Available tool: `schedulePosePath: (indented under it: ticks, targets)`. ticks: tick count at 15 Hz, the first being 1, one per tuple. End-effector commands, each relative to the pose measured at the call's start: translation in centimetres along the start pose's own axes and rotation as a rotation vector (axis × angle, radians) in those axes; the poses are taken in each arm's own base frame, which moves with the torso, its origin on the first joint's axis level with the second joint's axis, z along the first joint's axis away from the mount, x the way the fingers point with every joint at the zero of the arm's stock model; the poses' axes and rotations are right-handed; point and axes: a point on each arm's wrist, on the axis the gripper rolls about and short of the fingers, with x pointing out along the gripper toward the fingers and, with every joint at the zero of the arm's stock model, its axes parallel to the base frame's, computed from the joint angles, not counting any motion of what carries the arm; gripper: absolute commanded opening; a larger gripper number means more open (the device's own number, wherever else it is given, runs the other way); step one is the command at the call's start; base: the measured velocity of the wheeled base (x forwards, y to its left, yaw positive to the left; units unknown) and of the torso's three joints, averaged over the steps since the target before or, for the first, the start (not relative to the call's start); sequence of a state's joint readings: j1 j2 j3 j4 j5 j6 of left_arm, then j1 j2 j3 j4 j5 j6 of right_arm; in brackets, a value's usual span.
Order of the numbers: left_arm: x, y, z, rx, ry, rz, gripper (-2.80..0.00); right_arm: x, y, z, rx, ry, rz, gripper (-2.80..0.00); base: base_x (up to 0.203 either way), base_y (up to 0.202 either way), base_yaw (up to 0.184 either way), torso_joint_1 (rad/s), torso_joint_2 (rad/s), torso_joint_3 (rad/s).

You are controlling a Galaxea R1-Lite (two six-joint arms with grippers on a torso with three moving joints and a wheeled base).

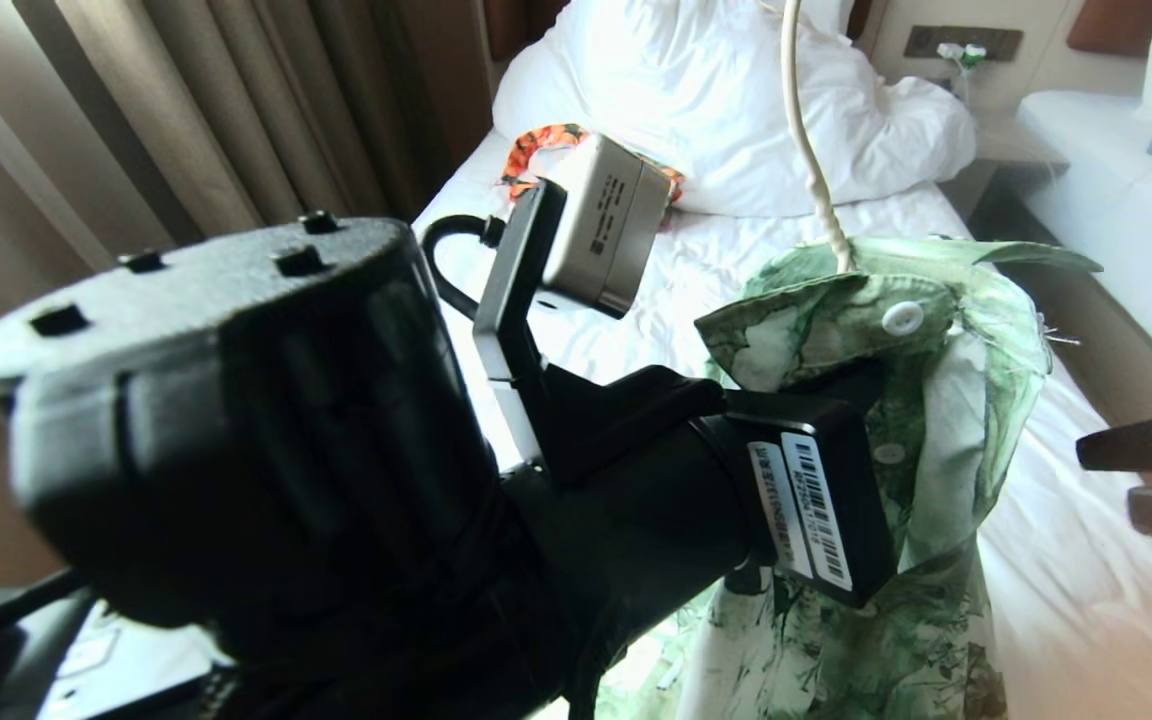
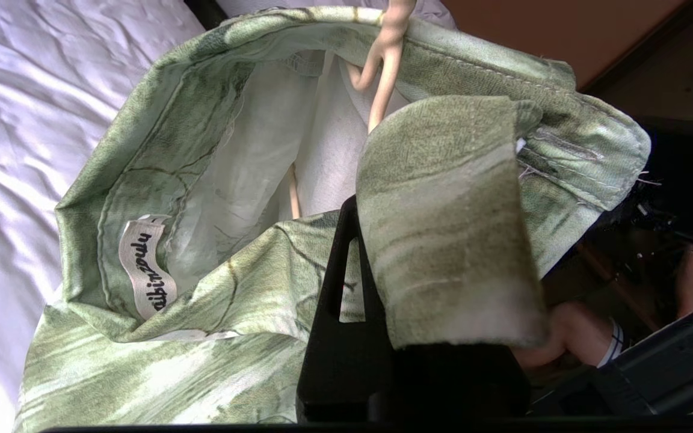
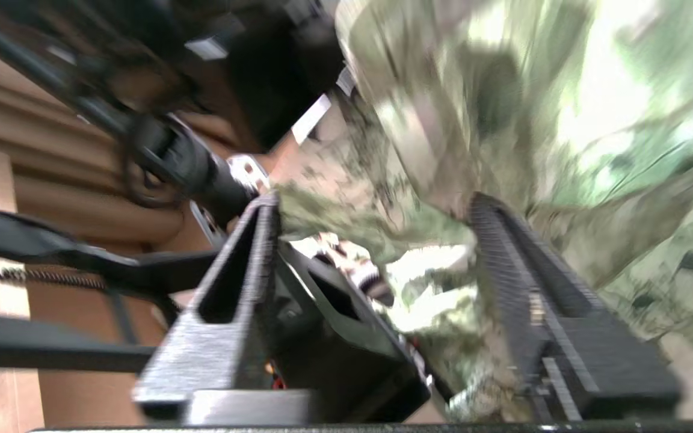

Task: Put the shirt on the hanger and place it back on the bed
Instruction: Hook the other side of the shirt onto the hanger, then take the clothes hanger out of the clothes

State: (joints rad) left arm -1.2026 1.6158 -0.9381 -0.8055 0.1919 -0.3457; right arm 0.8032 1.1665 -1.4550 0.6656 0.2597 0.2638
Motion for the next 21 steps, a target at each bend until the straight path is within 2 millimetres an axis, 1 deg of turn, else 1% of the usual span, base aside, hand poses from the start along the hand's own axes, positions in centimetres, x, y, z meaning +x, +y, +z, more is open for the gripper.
schedulePosePath:
  ticks: [1, 4, 5, 6, 8, 11, 12, 14, 16, 17, 19, 21]
  targets:
    - [-0.1, -0.1, 0.3, -0.005, -0.011, -0.003, -2.8, -2.0, 0.7, 1.2, -0.017, -0.082, 0.011, 0.0, 0.0, 0.0, 0.0, 0.0, 0.0, 0.0]
    - [-0.3, -0.6, 0.7, -0.009, -0.024, -0.021, -2.8, -3.9, 1.4, 3.3, -0.034, -0.193, -0.003, 0.0, 0.0, 0.0, 0.0, 0.0, 0.0, 0.0]
    - [-0.2, -0.9, 0.9, -0.002, -0.03, -0.029, -2.8, -4.4, 1.6, 4.0, -0.038, -0.214, -0.011, -2.8, 0.0, 0.0, 0.0, 0.0, 0.0, 0.0]
    - [-0.2, -1.0, 0.8, 0.004, -0.028, -0.034, -2.8, -4.4, 1.6, 4.6, -0.038, -0.221, -0.022, -2.8, 0.0, 0.0, 0.0, 0.0, 0.0, 0.0]
    - [-0.1, -1.3, 0.5, 0.006, -0.019, -0.041, -2.8, -3.5, 1.1, 5.1, -0.061, -0.204, -0.052, -2.8, 0.0, 0.0, 0.0, 0.0, 0.0, 0.0]
    - [0.4, -1.7, 0.3, 0.008, -0.012, -0.052, -2.8, -2.7, 1.0, 6.8, -0.112, -0.207, -0.09, -2.8, 0.0, 0.0, 0.0, 0.0, 0.0, 0.0]
    - [0.7, -1.7, -0.1, 0.021, -0.003, -0.049, -2.8, -2.0, 0.8, 7.1, -0.156, -0.181, -0.123, -2.8, 0.0, 0.0, 0.0, 0.0, 0.0, 0.0]
    - [1.4, -1.9, -0.1, 0.043, 0.001, -0.048, -2.8, -1.3, 0.8, 7.1, -0.253, -0.146, -0.151, -2.8, 0.0, 0.0, 0.0, 0.0, 0.0, 0.0]
    - [1.9, -2.4, 0.1, 0.046, 0.023, -0.056, -2.8, -1.2, 1.3, 7.0, -0.323, -0.142, -0.149, -2.8, 0.0, 0.0, 0.0, 0.0, 0.0, 0.0]
    - [2.3, -2.6, 0.0, 0.046, 0.024, -0.059, -2.8, -1.1, 1.3, 6.9, -0.347, -0.136, -0.158, 0.0, 0.0, 0.0, 0.0, 0.0, 0.0, 0.0]
    - [2.8, -2.7, -0.3, 0.049, 0.031, -0.061, -2.8, -1.0, 1.4, 6.9, -0.375, -0.132, -0.153, 0.0, 0.0, 0.0, 0.0, 0.0, 0.0, 0.0]
    - [3.0, -2.8, -0.6, 0.049, 0.037, -0.063, -2.8, -0.6, 1.2, 6.9, -0.434, -0.115, -0.188, 0.0, 0.0, 0.0, 0.0, 0.0, 0.0, 0.0]
